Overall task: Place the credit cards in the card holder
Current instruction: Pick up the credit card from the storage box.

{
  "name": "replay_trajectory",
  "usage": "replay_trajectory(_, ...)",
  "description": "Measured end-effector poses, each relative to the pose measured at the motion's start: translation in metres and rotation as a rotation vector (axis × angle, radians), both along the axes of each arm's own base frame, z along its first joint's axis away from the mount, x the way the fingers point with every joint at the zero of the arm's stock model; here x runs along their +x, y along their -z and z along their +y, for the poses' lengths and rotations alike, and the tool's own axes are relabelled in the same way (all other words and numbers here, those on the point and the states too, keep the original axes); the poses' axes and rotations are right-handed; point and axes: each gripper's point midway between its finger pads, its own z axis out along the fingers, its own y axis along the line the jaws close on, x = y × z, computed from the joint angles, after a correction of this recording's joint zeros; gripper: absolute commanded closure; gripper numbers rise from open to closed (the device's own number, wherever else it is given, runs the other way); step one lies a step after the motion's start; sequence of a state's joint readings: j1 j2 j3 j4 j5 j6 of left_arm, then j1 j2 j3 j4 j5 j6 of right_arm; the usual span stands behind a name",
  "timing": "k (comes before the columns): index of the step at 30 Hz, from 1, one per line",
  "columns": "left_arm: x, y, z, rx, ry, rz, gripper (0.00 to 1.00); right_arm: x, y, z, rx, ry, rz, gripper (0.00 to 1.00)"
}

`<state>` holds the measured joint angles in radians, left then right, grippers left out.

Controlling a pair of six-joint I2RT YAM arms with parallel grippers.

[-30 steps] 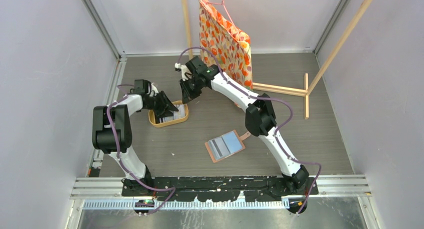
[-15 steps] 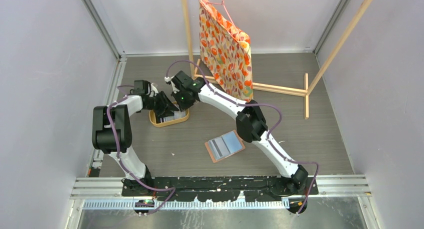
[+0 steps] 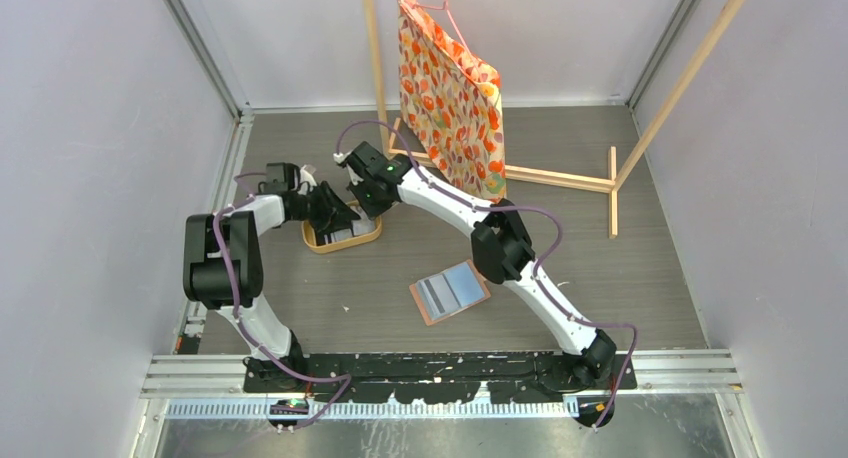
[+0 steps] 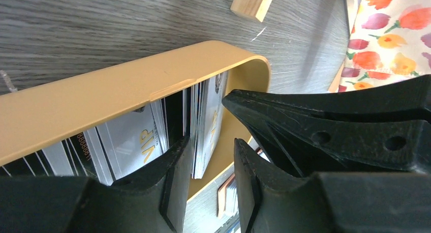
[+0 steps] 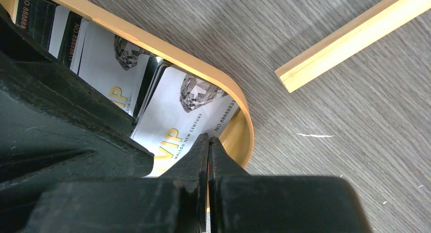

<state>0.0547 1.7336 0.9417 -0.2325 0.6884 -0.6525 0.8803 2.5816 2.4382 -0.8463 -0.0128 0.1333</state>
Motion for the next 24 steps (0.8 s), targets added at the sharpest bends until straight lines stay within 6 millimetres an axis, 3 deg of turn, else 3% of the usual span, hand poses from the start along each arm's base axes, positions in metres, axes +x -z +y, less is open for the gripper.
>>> replay_trajectory(12,0.006,-0.014,-0.01,-0.105,0.016,-0.064,0.63,0.0,-0.001,0.0,0.073,-0.025,0.08,0.91)
replay_trajectory(24,0.011,-0.024,-0.015,-0.148,0.021,-0.093,0.64,-0.003,-0.01,-0.002,0.196,-0.039,0.219,0.69)
